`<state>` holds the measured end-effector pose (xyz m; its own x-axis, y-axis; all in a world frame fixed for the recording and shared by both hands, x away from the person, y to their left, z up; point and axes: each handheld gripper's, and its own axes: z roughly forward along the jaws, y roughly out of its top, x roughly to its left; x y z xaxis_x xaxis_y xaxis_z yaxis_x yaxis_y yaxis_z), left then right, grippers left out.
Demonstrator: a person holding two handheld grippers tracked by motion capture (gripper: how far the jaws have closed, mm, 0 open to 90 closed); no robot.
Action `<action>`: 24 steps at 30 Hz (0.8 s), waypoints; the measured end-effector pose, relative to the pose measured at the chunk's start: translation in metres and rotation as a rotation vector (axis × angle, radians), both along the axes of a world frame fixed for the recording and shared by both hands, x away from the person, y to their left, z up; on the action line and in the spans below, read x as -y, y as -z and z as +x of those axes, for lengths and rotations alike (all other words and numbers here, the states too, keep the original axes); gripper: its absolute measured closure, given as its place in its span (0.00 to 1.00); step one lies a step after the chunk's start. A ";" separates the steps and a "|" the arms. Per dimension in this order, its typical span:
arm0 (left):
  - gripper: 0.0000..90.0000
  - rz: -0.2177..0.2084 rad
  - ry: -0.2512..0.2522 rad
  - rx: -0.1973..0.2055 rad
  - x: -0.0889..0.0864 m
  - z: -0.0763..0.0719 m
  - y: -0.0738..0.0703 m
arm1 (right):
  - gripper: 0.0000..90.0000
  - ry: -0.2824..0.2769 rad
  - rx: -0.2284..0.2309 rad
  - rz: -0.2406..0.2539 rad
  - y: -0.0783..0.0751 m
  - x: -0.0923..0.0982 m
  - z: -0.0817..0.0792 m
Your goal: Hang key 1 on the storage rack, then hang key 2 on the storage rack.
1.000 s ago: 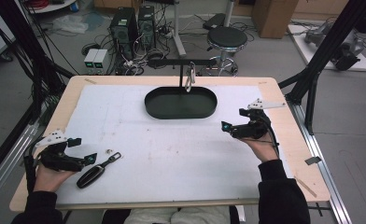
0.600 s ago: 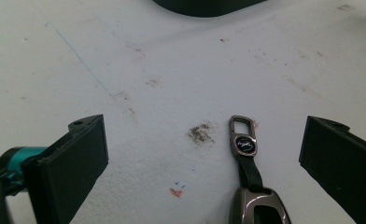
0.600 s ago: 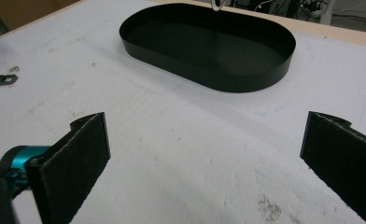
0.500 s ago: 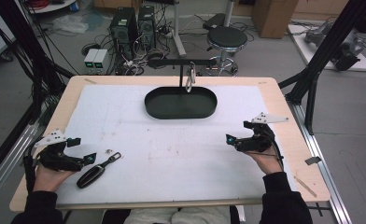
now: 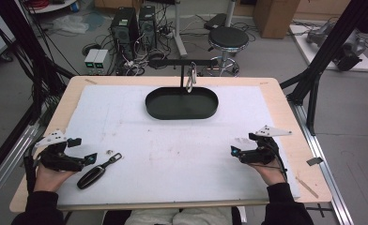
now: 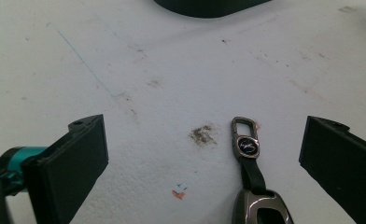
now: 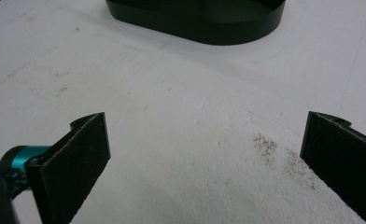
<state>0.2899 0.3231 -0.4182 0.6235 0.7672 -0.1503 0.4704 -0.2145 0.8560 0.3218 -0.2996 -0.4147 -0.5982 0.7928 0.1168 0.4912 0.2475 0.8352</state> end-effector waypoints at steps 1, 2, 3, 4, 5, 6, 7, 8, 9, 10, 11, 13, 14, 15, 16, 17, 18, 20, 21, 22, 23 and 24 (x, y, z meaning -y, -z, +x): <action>0.02 0.001 0.000 -0.001 0.000 0.000 0.000 | 0.01 -0.003 -0.001 -0.006 0.001 0.000 0.000; 0.02 0.001 0.000 -0.003 0.000 0.000 0.000 | 0.01 -0.002 -0.006 -0.009 0.002 0.000 -0.001; 0.02 0.003 0.002 -0.006 0.000 0.000 0.000 | 0.01 -0.005 -0.006 -0.013 0.003 0.000 -0.002; 0.02 0.004 0.001 -0.008 0.001 0.000 0.000 | 0.01 -0.008 -0.006 -0.019 0.004 -0.001 -0.002; 0.02 0.004 0.003 -0.012 0.001 0.000 0.000 | 0.01 -0.009 -0.006 -0.024 0.005 -0.001 -0.003; 0.02 0.009 0.005 -0.015 0.002 0.000 0.000 | 0.01 -0.009 -0.008 -0.030 0.006 -0.002 -0.004; 0.02 0.009 0.005 -0.015 0.002 0.000 0.000 | 0.01 -0.011 -0.007 -0.035 0.007 -0.002 -0.004; 0.02 0.025 0.018 -0.024 0.004 0.001 -0.002 | 0.01 -0.010 -0.005 -0.040 0.008 -0.003 -0.005; 0.02 0.032 0.022 -0.026 0.007 0.001 -0.004 | 0.01 -0.010 -0.004 -0.041 0.008 -0.003 -0.005; 0.02 0.032 0.022 -0.026 0.007 0.001 -0.004 | 0.01 -0.010 -0.004 -0.041 0.008 -0.003 -0.005; 0.02 0.035 0.032 -0.031 0.010 0.002 -0.006 | 0.01 -0.014 -0.002 -0.039 0.008 -0.004 -0.007; 0.02 0.058 0.059 -0.047 0.017 0.003 -0.009 | 0.01 -0.012 0.004 -0.039 0.007 -0.004 -0.008; 0.02 0.066 0.071 -0.056 0.020 0.004 -0.010 | 0.01 -0.009 0.005 -0.038 0.007 -0.004 -0.008; 0.02 0.066 0.071 -0.056 0.020 0.004 -0.010 | 0.01 -0.010 0.006 -0.036 0.007 -0.004 -0.008; 0.02 0.089 0.088 -0.079 0.024 0.005 -0.010 | 0.01 -0.010 0.007 -0.037 0.006 -0.004 -0.009; 0.02 0.105 0.097 -0.087 0.026 0.005 -0.010 | 0.01 -0.009 0.008 -0.034 0.006 -0.004 -0.009; 0.02 0.113 0.102 -0.097 0.027 0.005 -0.010 | 0.01 -0.009 0.009 -0.033 0.006 -0.004 -0.010; 0.02 0.121 0.114 -0.113 0.031 0.006 -0.010 | 0.01 -0.011 0.011 -0.036 0.006 -0.004 -0.010; 0.02 0.127 0.120 -0.120 0.032 0.007 -0.010 | 0.01 -0.013 0.012 -0.036 0.006 -0.004 -0.010; 0.02 0.127 0.120 -0.120 0.032 0.007 -0.010 | 0.01 -0.012 0.011 -0.038 0.006 -0.004 -0.011; 0.02 0.127 0.122 -0.124 0.033 0.007 -0.010 | 0.01 -0.012 0.012 -0.039 0.006 -0.004 -0.011; 0.02 0.124 0.132 -0.145 0.034 0.008 -0.009 | 0.01 -0.014 0.013 -0.039 0.006 -0.004 -0.011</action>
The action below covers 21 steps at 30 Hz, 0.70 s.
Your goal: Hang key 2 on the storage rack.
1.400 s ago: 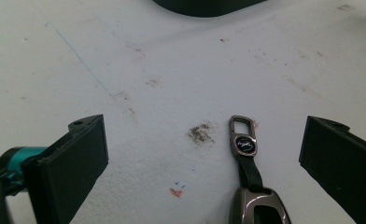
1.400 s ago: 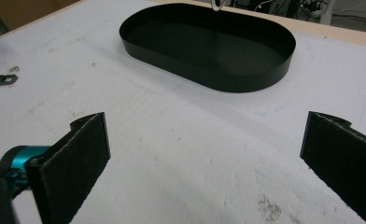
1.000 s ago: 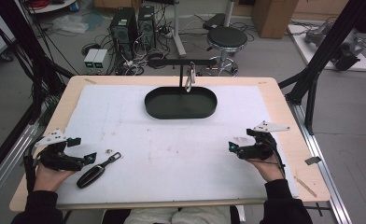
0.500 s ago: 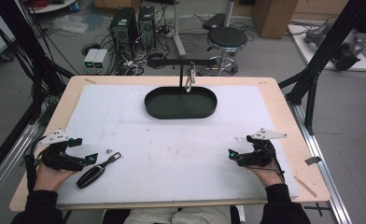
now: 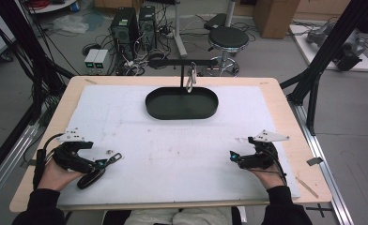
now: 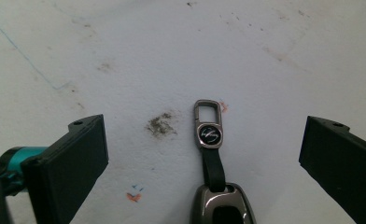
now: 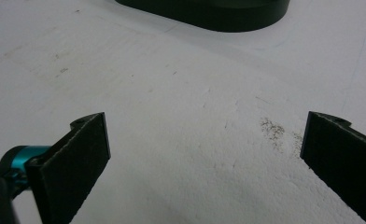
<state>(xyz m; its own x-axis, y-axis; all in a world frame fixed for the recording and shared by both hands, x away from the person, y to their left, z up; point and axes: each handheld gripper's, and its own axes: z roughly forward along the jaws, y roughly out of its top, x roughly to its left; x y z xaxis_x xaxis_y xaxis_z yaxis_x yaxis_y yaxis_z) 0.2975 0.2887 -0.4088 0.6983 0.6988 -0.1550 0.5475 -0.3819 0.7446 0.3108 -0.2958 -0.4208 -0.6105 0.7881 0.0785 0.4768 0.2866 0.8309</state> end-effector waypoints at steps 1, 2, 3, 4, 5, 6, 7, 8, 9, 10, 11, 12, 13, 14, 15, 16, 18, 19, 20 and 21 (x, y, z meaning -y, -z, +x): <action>0.02 0.000 0.006 -0.010 0.001 0.000 0.001 | 0.01 -0.001 -0.005 0.001 0.000 0.000 -0.001; 0.02 0.009 0.010 -0.017 0.002 0.000 0.001 | 0.01 -0.002 -0.003 -0.001 0.000 0.000 -0.001; 0.02 0.016 0.013 -0.023 0.003 0.000 0.002 | 0.01 -0.004 -0.002 -0.002 0.000 0.000 -0.001; 0.02 0.021 0.010 -0.029 0.003 0.000 0.002 | 0.01 -0.003 -0.003 -0.004 0.001 0.000 -0.001; 0.02 0.033 0.015 -0.039 0.004 0.001 0.003 | 0.01 -0.002 -0.001 -0.005 0.001 0.000 -0.001; 0.02 0.033 0.015 -0.039 0.004 0.001 0.003 | 0.01 -0.003 -0.003 -0.006 0.001 0.000 0.000; 0.02 0.048 0.018 -0.050 0.005 0.001 0.004 | 0.01 -0.003 -0.002 -0.008 0.001 0.000 0.000; 0.02 0.054 0.021 -0.055 0.006 0.001 0.005 | 0.01 -0.003 -0.002 -0.008 0.001 0.000 0.000; 0.02 0.060 0.021 -0.060 0.007 0.001 0.005 | 0.01 -0.004 -0.003 -0.008 0.002 0.000 0.000; 0.02 0.063 0.026 -0.063 0.007 0.001 0.006 | 0.01 -0.003 -0.006 -0.007 0.002 0.000 0.000; 0.04 0.062 0.035 -0.067 0.008 0.001 0.006 | 0.01 -0.003 -0.006 -0.007 0.002 0.000 0.000; 0.05 0.067 0.044 -0.066 0.008 0.001 0.006 | 0.01 -0.002 -0.007 -0.007 0.002 0.000 0.000; 0.07 0.067 0.044 -0.066 0.008 0.001 0.006 | 0.01 -0.002 -0.007 -0.007 0.002 0.000 0.000; 0.07 0.068 0.045 -0.065 0.009 0.001 0.007 | 0.01 -0.002 -0.008 -0.006 0.002 0.000 0.000; 0.09 0.076 0.047 -0.067 0.009 0.001 0.007 | 0.01 0.000 -0.011 -0.008 0.002 0.000 0.000; 0.09 0.087 0.050 -0.075 0.011 0.002 0.009 | 0.01 -0.001 -0.010 -0.009 0.002 0.000 0.000; 0.10 0.102 0.052 -0.084 0.012 0.002 0.010 | 0.01 -0.001 -0.012 -0.009 0.003 0.000 -0.001; 0.11 0.102 0.052 -0.084 0.012 0.002 0.010 | 0.01 0.000 -0.011 -0.011 0.003 0.000 -0.001; 0.11 0.115 0.055 -0.089 0.014 0.002 0.011 | 0.01 0.002 -0.010 -0.012 0.003 0.000 -0.001; 0.12 0.120 0.055 -0.092 0.014 0.002 0.011 | 0.01 0.002 -0.009 -0.014 0.003 0.000 -0.001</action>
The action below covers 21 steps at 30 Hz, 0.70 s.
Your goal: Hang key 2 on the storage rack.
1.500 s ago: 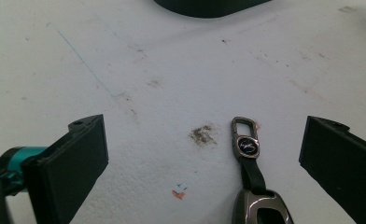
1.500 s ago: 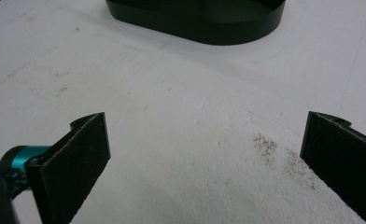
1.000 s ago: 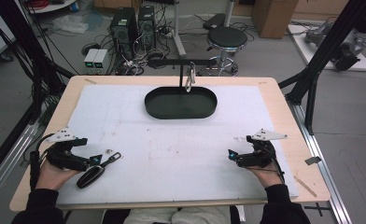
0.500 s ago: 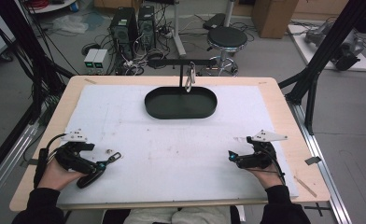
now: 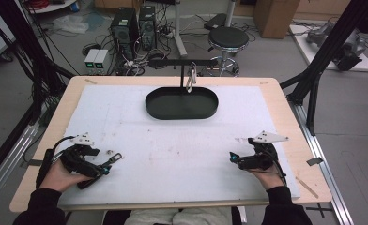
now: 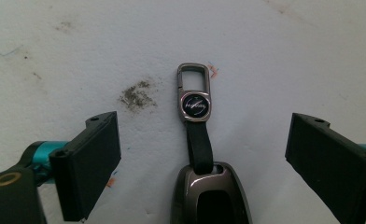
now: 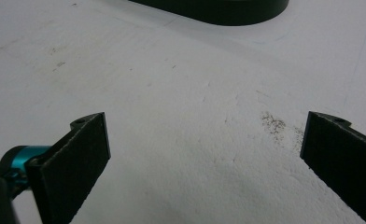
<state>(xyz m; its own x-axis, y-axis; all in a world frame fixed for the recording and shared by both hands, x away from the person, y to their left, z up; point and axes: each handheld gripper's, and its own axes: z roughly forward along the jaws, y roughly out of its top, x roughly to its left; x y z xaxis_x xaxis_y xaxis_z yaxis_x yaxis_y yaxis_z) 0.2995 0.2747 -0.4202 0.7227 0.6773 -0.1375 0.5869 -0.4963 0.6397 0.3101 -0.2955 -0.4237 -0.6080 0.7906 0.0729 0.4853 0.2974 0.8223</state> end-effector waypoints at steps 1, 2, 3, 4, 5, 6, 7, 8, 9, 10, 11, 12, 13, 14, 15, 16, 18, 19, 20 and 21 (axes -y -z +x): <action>0.13 0.006 0.001 -0.001 0.000 0.000 0.000 | 0.01 -0.002 0.000 -0.001 0.000 0.000 0.000; 0.14 0.012 0.001 -0.003 0.001 0.000 0.001 | 0.01 0.000 -0.004 -0.001 0.000 0.000 0.000; 0.14 0.017 -0.002 -0.003 0.001 0.000 0.001 | 0.01 0.000 -0.004 -0.001 0.001 0.000 0.000; 0.16 0.021 -0.001 -0.006 0.001 0.000 0.001 | 0.01 -0.001 -0.004 -0.006 0.001 0.000 0.000; 0.17 0.029 -0.002 -0.007 0.002 0.000 0.001 | 0.01 -0.001 -0.006 -0.005 0.001 -0.001 0.000; 0.19 0.033 -0.001 -0.011 0.002 0.000 0.002 | 0.01 -0.005 -0.005 -0.008 0.001 -0.001 0.000; 0.20 0.043 0.001 -0.013 0.003 0.000 0.003 | 0.01 -0.005 -0.004 -0.012 0.002 -0.001 0.000; 0.21 0.053 -0.001 -0.014 0.004 0.000 0.003 | 0.01 -0.006 -0.007 -0.013 0.002 -0.002 0.000; 0.21 0.067 0.000 -0.015 0.004 0.001 0.004 | 0.01 -0.007 -0.006 -0.015 0.002 -0.002 0.000; 0.21 0.082 -0.004 -0.016 0.006 0.001 0.004 | 0.01 -0.008 -0.008 -0.015 0.002 -0.003 0.000; 0.21 0.089 -0.005 -0.017 0.007 0.001 0.005 | 0.01 -0.010 -0.008 -0.016 0.002 -0.003 0.000; 0.22 0.101 -0.011 -0.018 0.008 0.001 0.006 | 0.01 -0.010 -0.007 -0.017 0.003 -0.003 0.000; 0.24 0.109 -0.015 -0.016 0.009 0.002 0.006 | 0.01 -0.012 -0.011 -0.016 0.003 -0.003 0.000; 0.26 0.121 -0.014 -0.016 0.010 0.002 0.007 | 0.01 -0.013 -0.011 -0.016 0.003 -0.004 0.000; 0.27 0.121 -0.014 -0.016 0.010 0.002 0.007 | 0.01 -0.014 -0.013 -0.019 0.004 -0.004 0.000; 0.29 0.132 -0.009 -0.018 0.013 0.002 0.008 | 0.01 -0.014 -0.012 -0.019 0.004 -0.004 0.000; 0.34 0.150 -0.013 -0.011 0.015 0.002 0.008 | 0.01 -0.015 -0.016 -0.017 0.004 -0.004 0.000; 0.37 0.159 -0.012 -0.005 0.015 0.002 0.007 | 0.01 -0.020 -0.012 -0.019 0.004 -0.004 0.000; 0.42 0.159 -0.012 -0.005 0.015 0.002 0.007 | 0.01 -0.020 -0.011 -0.020 0.004 -0.004 0.000; 0.45 0.174 -0.028 0.007 0.015 0.002 0.007 | 0.01 -0.020 -0.012 -0.020 0.004 -0.004 0.000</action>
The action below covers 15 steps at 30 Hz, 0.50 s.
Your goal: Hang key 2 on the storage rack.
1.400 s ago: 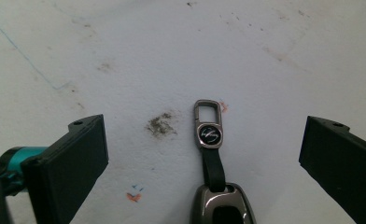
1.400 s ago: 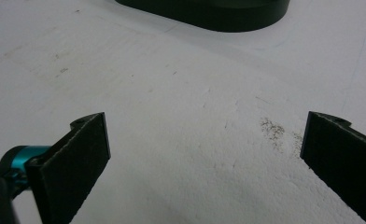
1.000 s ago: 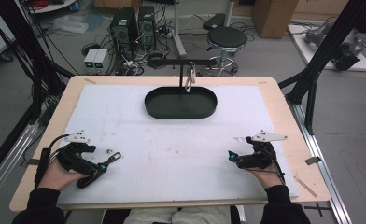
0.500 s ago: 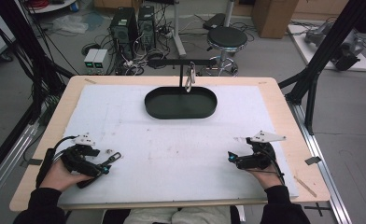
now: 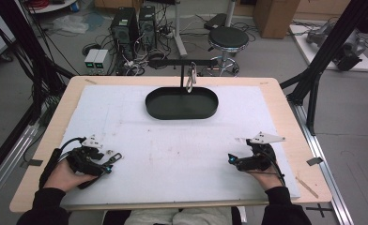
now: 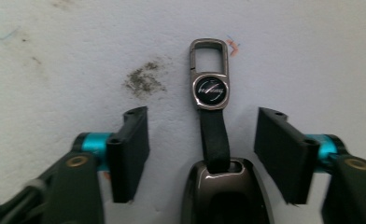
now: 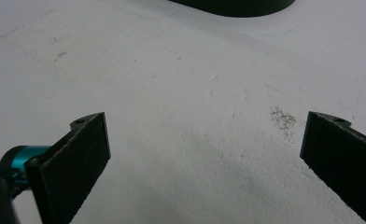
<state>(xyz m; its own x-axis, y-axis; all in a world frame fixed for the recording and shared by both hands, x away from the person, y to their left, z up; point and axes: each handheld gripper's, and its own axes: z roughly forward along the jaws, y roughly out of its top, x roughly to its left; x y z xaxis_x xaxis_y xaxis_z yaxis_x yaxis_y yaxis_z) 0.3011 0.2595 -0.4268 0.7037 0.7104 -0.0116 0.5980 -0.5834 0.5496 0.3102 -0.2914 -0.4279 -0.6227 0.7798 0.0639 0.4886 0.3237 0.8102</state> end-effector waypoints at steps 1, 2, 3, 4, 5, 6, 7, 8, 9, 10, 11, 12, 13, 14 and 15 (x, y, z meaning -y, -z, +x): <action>0.48 -0.002 -0.002 -0.001 0.000 0.000 0.000 | 0.01 -0.001 -0.001 -0.001 0.000 0.000 0.000; 0.51 0.002 0.004 0.002 0.000 0.000 -0.001 | 0.01 -0.001 -0.003 0.000 0.000 0.000 0.000; 0.58 0.003 0.008 0.000 0.001 -0.001 -0.002 | 0.01 -0.001 -0.007 0.000 0.000 0.000 -0.001; 0.68 0.001 0.019 -0.001 0.002 -0.001 -0.003 | 0.01 -0.002 -0.006 -0.001 0.000 0.000 -0.001; 0.82 0.018 0.046 0.007 0.003 -0.001 -0.004 | 0.01 -0.002 -0.005 -0.001 0.000 0.000 -0.001; 0.87 0.043 0.059 0.029 0.005 -0.003 -0.004 | 0.01 -0.004 -0.004 -0.001 0.000 0.000 -0.001; 0.89 0.054 0.070 0.042 0.006 -0.004 -0.004 | 0.01 -0.005 -0.003 -0.002 0.001 0.000 0.000; 0.90 0.058 0.075 0.049 0.007 -0.004 -0.004 | 0.01 -0.003 -0.005 -0.002 0.001 0.000 -0.001; 0.90 0.061 0.082 0.048 0.006 -0.004 -0.005 | 0.01 -0.004 -0.005 -0.003 0.001 0.000 -0.001; 0.91 0.061 0.082 0.048 0.006 -0.004 -0.005 | 0.01 -0.004 -0.005 -0.003 0.001 0.000 -0.001; 0.91 0.058 0.086 0.052 0.006 -0.004 -0.005 | 0.01 -0.004 -0.005 -0.003 0.001 0.000 -0.001; 0.92 0.055 0.090 0.054 0.006 -0.004 -0.005 | 0.01 -0.004 -0.007 -0.004 0.001 -0.001 -0.001; 0.93 0.054 0.099 0.058 0.006 -0.005 -0.005 | 0.01 -0.004 -0.008 -0.004 0.001 -0.001 -0.001; 0.93 0.054 0.105 0.066 0.006 -0.005 -0.004 | 0.01 -0.006 -0.007 -0.003 0.001 -0.001 -0.001; 0.93 0.054 0.113 0.060 0.006 -0.005 -0.005 | 0.01 -0.008 -0.009 -0.001 0.001 -0.001 -0.001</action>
<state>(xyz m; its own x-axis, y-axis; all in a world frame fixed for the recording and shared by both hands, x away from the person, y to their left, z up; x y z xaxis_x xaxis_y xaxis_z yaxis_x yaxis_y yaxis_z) 0.2962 0.2537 -0.4221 0.7778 0.6247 0.0693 0.4934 -0.6751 0.5484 0.3094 -0.2901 -0.4292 -0.6285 0.7747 0.0690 0.4935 0.3286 0.8053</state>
